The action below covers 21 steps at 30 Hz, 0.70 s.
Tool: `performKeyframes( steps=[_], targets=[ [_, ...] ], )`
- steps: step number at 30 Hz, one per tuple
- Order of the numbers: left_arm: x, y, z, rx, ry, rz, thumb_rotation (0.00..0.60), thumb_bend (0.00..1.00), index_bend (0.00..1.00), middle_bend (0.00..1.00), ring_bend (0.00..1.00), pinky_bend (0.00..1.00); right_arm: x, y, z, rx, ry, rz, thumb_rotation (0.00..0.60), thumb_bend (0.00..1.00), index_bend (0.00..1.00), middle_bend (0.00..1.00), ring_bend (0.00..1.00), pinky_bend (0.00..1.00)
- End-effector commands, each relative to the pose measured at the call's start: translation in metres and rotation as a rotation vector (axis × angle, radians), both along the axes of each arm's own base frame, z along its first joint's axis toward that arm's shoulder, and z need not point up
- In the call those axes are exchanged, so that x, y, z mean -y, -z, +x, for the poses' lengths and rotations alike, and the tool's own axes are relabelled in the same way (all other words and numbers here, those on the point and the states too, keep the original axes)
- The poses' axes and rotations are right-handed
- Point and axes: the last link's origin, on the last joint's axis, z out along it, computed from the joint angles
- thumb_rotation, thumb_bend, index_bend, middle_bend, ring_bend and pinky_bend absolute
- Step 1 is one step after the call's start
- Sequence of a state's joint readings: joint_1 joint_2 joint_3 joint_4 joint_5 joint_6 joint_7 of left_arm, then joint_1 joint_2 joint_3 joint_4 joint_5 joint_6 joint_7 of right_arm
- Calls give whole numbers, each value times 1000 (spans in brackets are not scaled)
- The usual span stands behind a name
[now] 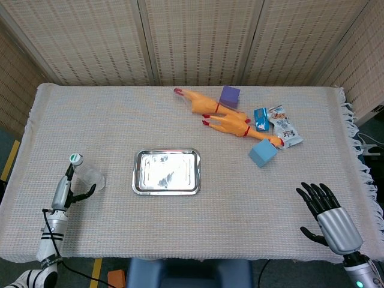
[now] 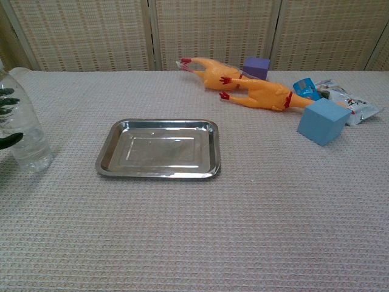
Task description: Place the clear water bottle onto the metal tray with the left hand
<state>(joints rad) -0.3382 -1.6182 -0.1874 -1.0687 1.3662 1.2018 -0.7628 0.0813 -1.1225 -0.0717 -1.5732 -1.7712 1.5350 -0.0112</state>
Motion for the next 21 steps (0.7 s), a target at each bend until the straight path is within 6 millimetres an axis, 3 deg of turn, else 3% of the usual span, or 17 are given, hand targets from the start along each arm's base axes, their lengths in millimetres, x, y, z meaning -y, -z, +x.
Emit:
performKeyframes(
  steps=[1, 6, 11, 21],
  targets=[
    [-3, 1, -2, -5, -12, 0, 600, 318, 0, 0, 0, 40, 0, 0, 0, 0, 0, 0, 600, 90, 0, 0, 0, 0],
    [-7, 1, -7, -16, -31, 12, 600, 337, 43, 52, 4, 69, 0, 1, 0, -5, 4, 7, 600, 90, 0, 0, 0, 0],
    [-8, 0, -10, -15, -50, 16, 600, 391, 187, 222, 117, 210, -1, 2, 0, -6, 2, 16, 600, 90, 0, 0, 0, 0],
    [-7, -3, -11, -12, -55, 29, 600, 500, 342, 360, 242, 416, 0, 4, -1, -9, 9, 27, 600, 90, 0, 0, 0, 0]
  ],
)
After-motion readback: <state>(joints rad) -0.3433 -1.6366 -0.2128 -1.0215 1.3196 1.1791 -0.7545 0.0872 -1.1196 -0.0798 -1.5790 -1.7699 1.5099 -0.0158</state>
